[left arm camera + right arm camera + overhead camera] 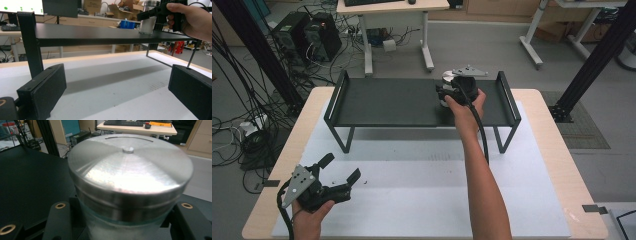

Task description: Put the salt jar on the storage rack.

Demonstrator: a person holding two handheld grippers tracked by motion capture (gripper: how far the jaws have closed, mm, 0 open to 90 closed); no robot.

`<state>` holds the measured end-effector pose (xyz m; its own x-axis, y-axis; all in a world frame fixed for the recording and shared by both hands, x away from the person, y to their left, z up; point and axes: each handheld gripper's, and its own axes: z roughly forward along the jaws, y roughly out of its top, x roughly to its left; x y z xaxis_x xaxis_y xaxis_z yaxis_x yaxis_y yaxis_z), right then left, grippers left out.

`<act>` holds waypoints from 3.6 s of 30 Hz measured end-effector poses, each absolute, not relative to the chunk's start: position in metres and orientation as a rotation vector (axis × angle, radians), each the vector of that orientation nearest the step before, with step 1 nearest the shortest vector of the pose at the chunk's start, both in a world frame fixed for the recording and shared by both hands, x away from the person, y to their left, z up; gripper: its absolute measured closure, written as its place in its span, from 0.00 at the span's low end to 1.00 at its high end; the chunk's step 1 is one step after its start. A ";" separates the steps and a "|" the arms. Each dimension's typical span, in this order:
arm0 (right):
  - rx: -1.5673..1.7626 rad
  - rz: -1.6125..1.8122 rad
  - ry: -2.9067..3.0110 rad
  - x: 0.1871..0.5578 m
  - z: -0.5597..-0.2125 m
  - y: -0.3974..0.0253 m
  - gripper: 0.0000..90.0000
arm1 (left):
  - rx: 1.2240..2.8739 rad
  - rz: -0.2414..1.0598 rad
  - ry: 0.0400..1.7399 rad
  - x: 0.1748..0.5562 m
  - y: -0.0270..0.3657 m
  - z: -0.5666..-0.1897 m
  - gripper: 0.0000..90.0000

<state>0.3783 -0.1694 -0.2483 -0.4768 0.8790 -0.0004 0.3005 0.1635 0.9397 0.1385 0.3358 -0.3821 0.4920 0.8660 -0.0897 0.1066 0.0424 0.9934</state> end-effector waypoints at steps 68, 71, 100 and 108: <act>1.236 1.388 1.720 0.154 -0.320 -0.290 0.04 | 1.485 0.669 0.806 0.119 0.332 -0.378 0.01; 1.254 1.386 1.710 0.152 -0.324 -0.293 0.04 | 1.479 0.669 0.806 0.119 0.332 -0.377 0.01; 1.237 1.279 1.729 0.142 -0.339 -0.293 0.04 | 1.461 0.681 0.810 0.121 0.332 -0.374 0.01; 1.230 1.291 1.682 0.138 -0.342 -0.294 0.04 | 1.463 0.677 0.813 0.119 0.330 -0.376 0.01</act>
<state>0.1378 -0.2937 -0.3421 -0.3249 0.9452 0.0314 0.2742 0.0624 0.9596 0.1192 0.3303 -0.3764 0.5766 0.8145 -0.0640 0.0852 0.0179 0.9962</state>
